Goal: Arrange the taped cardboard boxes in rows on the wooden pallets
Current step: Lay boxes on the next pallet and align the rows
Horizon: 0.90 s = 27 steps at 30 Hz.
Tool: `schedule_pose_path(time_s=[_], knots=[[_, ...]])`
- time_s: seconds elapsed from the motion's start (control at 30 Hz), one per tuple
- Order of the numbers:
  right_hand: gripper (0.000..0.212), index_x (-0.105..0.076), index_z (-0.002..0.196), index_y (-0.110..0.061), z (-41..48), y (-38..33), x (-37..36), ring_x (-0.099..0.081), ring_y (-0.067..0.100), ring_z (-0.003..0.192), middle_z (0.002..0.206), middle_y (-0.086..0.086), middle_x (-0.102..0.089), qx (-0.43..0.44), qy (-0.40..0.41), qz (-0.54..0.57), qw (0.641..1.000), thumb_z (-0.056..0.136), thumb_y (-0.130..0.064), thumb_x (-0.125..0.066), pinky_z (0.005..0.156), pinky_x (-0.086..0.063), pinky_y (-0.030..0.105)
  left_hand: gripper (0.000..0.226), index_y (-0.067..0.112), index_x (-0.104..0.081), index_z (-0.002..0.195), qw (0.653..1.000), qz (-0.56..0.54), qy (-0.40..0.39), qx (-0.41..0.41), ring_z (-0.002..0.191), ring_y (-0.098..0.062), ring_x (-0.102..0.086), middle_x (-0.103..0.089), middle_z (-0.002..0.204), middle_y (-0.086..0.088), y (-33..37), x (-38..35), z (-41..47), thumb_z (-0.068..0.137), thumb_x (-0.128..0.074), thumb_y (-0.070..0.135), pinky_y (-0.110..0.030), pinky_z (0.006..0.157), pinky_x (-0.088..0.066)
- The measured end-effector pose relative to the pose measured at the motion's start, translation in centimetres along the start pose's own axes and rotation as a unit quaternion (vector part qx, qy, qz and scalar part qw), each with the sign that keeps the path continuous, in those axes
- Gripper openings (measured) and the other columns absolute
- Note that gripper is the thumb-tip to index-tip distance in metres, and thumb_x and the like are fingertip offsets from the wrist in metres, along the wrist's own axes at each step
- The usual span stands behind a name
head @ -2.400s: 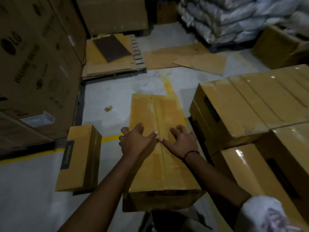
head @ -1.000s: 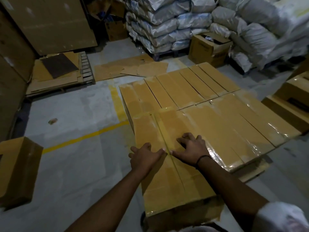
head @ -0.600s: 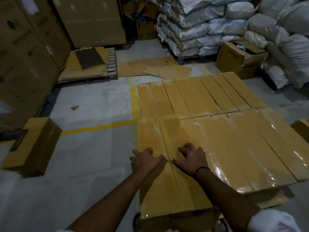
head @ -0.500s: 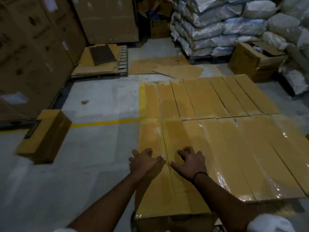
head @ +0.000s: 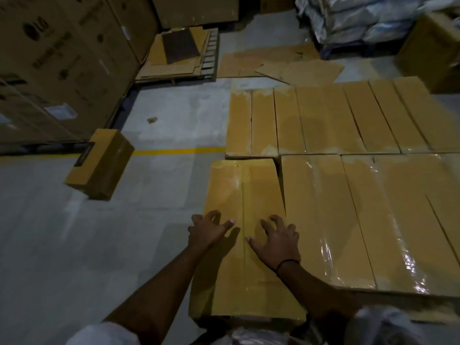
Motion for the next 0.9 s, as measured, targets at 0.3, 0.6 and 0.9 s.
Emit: schedule_pose_path(time_s=[0.3, 0.6, 0.9], knots=[[0.079, -0.057, 0.137, -0.042, 0.9, 1.1, -2.6, -0.040, 0.029, 0.119, 0.150, -0.009, -0.036, -0.084, 0.001, 0.013, 0.996, 0.076, -0.088, -0.039, 0.099, -0.041, 0.043, 0.082, 0.042, -0.050, 0.146, 0.996, 0.031, -0.073, -0.026, 0.138, -0.042, -0.039, -0.027, 0.154, -0.011, 0.0, -1.3, 4.1, 0.075, -0.066, 0.081, -0.051, 0.113, -0.038], [0.081, -0.057, 0.135, -0.040, 7.1, 2.6, -3.4, -0.038, 0.028, 0.121, 0.149, -0.009, -0.035, -0.070, 0.020, 0.011, 0.997, 0.073, -0.089, -0.039, 0.097, -0.047, 0.044, 0.073, 0.040, -0.049, 0.146, 0.995, 0.037, -0.065, -0.060, 0.139, -0.041, -0.036, -0.023, 0.156, -0.012, 2.7, -2.6, 9.2, 0.084, -0.065, 0.074, -0.047, 0.109, -0.039], [0.099, -0.015, 0.160, -0.034, 10.6, 6.4, -14.4, -0.003, 0.041, 0.152, 0.169, 0.008, 0.009, -0.029, -0.181, -0.096, 0.978, 0.081, -0.073, -0.060, 0.122, -0.020, 0.052, 0.070, 0.038, -0.028, 0.159, 0.987, 0.029, -0.158, -0.013, 0.146, -0.050, -0.018, 0.005, 0.165, -0.019, -1.6, -14.3, 16.2, 0.098, -0.063, 0.043, -0.050, 0.119, -0.025]])
Point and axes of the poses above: each hand's wrist, its own z-axis towards the middle knuckle, its own x-axis out of the back of the hand, y = z × x, the point moved 10 cm from there along z, towards the middle knuckle
